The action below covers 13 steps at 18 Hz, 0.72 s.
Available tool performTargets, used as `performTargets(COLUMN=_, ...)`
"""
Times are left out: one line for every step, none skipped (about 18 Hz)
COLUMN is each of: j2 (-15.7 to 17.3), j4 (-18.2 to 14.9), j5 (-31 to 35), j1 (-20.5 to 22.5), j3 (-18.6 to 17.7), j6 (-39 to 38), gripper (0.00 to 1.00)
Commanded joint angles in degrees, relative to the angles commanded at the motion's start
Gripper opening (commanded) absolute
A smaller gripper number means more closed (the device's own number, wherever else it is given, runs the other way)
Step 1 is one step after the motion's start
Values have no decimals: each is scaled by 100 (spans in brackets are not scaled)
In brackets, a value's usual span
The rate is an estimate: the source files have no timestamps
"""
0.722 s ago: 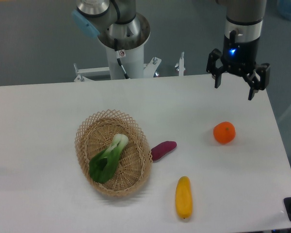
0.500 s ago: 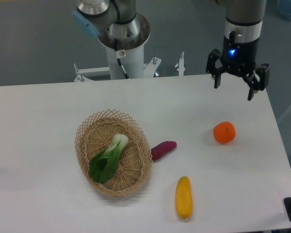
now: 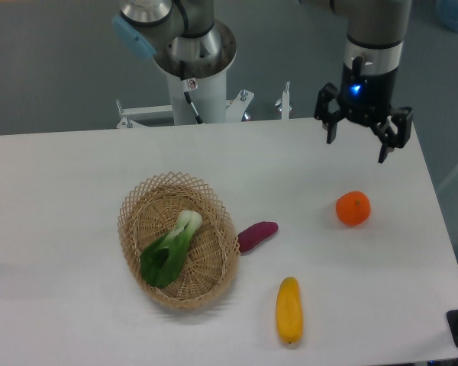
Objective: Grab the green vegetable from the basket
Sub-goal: 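Move the open gripper over the wicker basket above the bok choy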
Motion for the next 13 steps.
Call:
performTargets(j2=-17, j4=0, j5=-35, j1=-140, j3=0, j6=-254, gripper=100)
performTargets(j2=-52, j4=9, j5=-18, j1=-246, j3=0, j6=-639, gripper=100)
performTargets(j2=-79, j4=52, j5=0, j1=-325, j3=0, j6=-1026, gripper=100)
performTargets(j2=-97, j4=114, j5=-9, j1=-413, j3=-18, j6=-1326, gripper=100)
performTargets(j2=-105, j4=123, j5=-9, j1=-562, j3=-70, j6=-1511, gripper=100)
performTargets(j2=-97, j4=123, j5=0, j1=-703, j3=-175, j6=-1652, gripper=100)
performTargets(j2=-62, j4=123, j5=17, j1=-774, j3=-307, j6=-1819, gripper=100)
performTargets(j2=-44, j4=158, j5=17, j1=-809, j3=-438, j6=-2056, gripper=100)
performTargets(j2=-44, j4=184, j5=0, j1=-871, j3=-544, j6=-2215, gripper=100)
performTargets(j2=-44, j4=211, j5=17, j1=-1028, j3=-623, j6=-2295, gripper=100)
performTargets(j2=-44, j4=307, j5=26, j1=-1160, j3=-711, j6=-2330, gripper=100)
performTargets(j2=-53, j4=464, j5=35, j1=-1213, j3=-817, j6=-2418, gripper=100)
performTargets(j2=-53, j4=605, j5=17, j1=-1275, j3=-931, j6=-2532, gripper=100)
